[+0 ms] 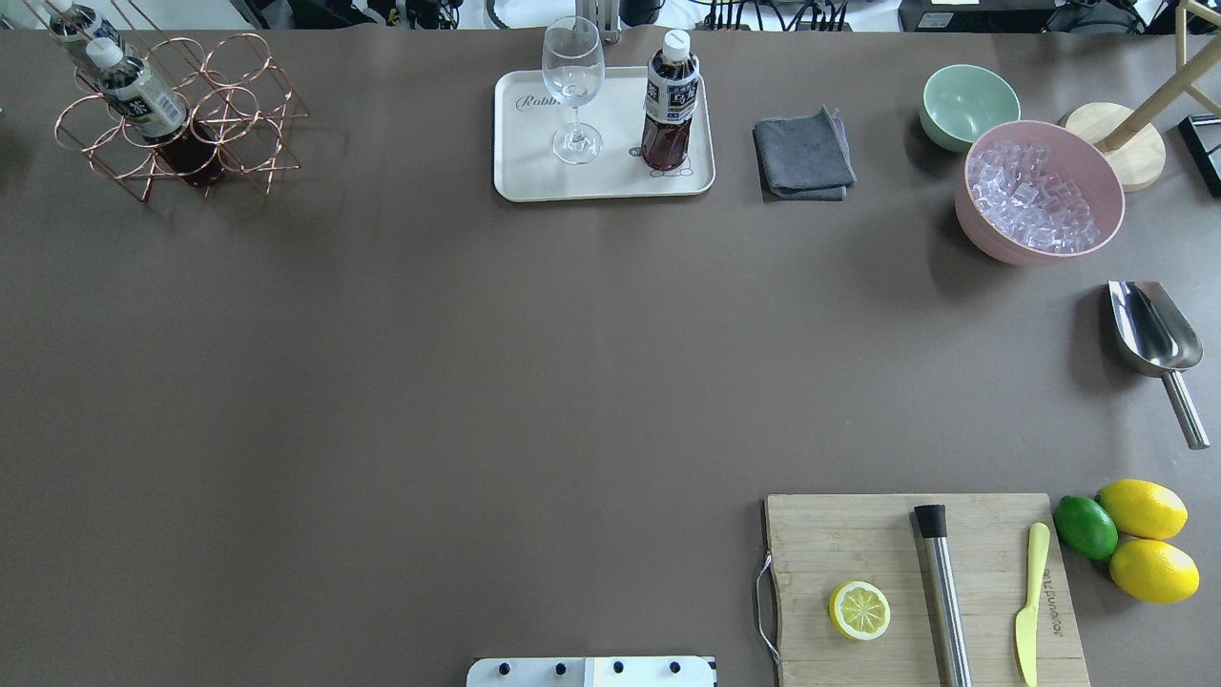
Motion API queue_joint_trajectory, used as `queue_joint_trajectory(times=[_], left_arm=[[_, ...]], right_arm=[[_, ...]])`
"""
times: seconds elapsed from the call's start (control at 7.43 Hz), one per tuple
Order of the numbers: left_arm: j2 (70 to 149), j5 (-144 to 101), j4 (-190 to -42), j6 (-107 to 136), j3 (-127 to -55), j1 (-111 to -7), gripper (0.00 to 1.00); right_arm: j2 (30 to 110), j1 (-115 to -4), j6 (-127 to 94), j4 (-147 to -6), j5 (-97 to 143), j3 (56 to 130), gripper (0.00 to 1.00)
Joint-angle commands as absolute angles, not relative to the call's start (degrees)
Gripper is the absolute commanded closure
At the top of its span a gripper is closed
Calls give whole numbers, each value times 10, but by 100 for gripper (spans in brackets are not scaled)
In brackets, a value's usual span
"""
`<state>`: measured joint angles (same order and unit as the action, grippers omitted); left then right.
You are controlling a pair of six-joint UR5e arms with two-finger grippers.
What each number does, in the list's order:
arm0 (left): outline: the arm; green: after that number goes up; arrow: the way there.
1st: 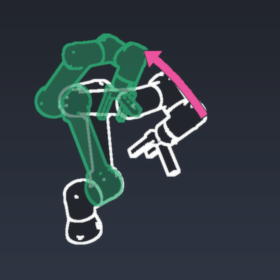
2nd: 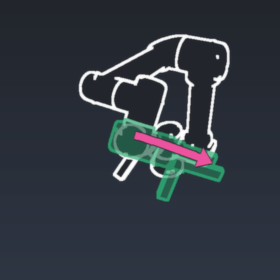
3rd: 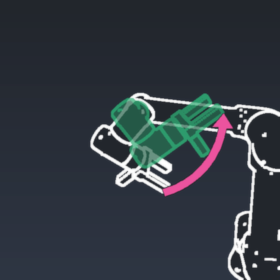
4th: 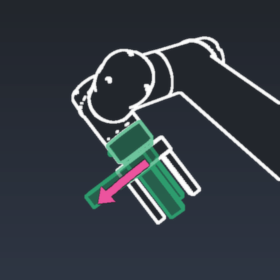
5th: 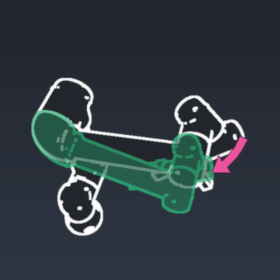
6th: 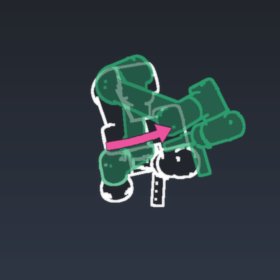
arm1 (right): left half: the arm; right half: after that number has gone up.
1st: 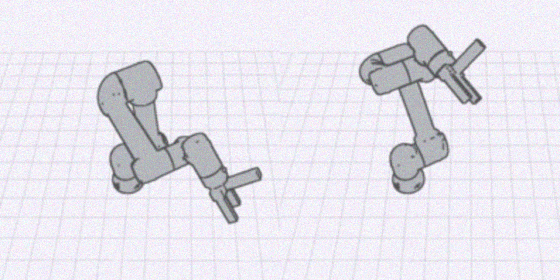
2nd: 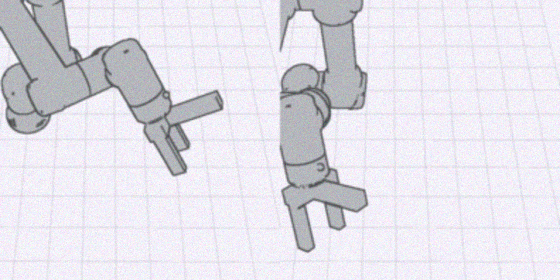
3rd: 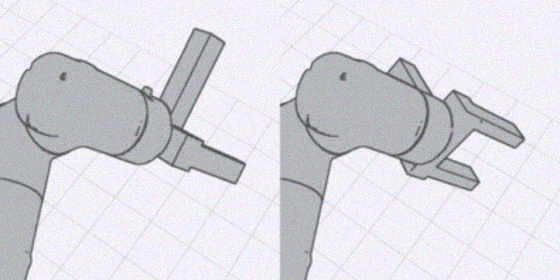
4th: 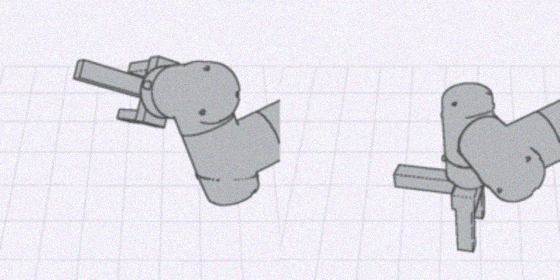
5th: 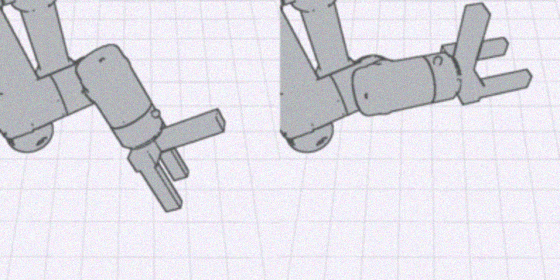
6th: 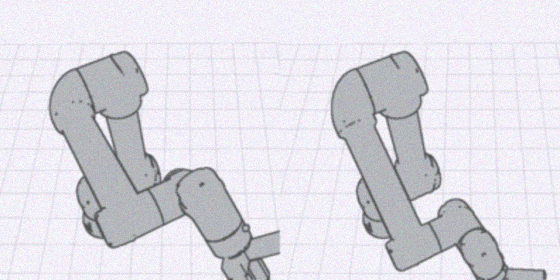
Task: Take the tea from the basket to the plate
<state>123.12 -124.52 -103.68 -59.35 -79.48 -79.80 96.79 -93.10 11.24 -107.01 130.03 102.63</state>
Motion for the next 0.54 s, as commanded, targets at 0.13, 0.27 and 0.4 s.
queue_joint_trajectory(times=[0.13, 0.27, 0.4], left_arm=[[1225, -1245, -1035, -592, -816, -797, 2], [1225, -1246, -1035, -592, -816, -797, 2], [1225, -1247, -1036, -592, -817, -797, 2]], right_arm=[[970, -936, 105, -1028, 1297, 1022, 0], [968, -943, 103, -1025, 1298, 1015, 0], [969, -944, 93, -1012, 1302, 999, 0]])
